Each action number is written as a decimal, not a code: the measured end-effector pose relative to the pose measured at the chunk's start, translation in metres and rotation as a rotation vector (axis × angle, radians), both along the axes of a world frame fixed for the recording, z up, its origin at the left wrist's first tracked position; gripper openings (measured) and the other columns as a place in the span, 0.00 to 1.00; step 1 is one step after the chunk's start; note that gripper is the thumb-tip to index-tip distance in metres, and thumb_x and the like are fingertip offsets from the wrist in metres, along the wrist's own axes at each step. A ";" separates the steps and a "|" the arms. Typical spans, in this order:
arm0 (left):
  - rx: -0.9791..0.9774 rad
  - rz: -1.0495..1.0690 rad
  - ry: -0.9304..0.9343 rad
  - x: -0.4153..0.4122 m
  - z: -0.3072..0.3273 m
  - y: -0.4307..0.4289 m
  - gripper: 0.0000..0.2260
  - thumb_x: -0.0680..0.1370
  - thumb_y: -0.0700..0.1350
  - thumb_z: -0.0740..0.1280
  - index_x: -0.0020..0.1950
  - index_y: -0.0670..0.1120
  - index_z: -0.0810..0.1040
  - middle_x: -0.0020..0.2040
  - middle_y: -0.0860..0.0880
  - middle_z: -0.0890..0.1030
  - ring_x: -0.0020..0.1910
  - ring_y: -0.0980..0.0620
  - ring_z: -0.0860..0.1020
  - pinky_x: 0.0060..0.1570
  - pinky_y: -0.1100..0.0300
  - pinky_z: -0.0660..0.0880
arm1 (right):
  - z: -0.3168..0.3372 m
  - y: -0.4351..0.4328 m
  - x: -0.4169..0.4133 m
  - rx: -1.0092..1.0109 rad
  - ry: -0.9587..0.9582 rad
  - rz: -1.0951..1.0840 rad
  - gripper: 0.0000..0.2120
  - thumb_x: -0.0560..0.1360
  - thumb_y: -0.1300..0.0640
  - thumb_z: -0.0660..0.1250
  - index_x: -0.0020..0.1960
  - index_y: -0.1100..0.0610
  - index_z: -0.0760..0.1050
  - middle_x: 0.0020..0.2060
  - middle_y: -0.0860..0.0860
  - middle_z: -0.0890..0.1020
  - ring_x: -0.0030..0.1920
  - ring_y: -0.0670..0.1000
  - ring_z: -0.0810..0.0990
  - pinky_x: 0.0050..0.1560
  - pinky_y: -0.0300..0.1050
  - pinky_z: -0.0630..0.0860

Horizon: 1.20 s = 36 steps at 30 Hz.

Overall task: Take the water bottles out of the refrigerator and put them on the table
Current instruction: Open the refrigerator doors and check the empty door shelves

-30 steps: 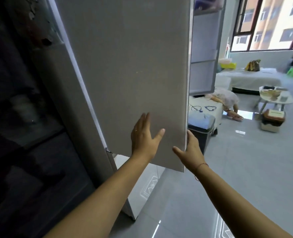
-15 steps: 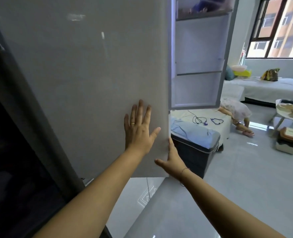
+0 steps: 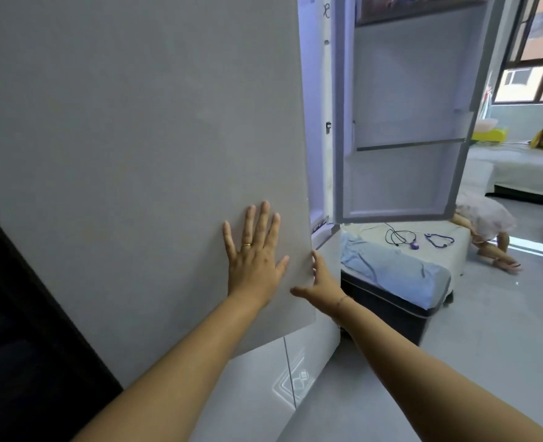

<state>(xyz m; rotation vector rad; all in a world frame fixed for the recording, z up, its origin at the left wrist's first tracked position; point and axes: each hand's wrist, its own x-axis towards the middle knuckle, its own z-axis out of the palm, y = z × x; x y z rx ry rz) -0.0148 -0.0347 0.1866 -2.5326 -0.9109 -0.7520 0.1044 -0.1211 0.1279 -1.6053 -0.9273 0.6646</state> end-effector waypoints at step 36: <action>0.385 0.618 0.369 0.036 -0.021 0.125 0.46 0.72 0.60 0.69 0.79 0.47 0.44 0.78 0.47 0.43 0.76 0.45 0.43 0.71 0.36 0.46 | -0.021 0.202 0.062 -0.076 -0.468 0.035 0.41 0.65 0.46 0.75 0.70 0.56 0.60 0.64 0.55 0.69 0.65 0.58 0.67 0.62 0.53 0.67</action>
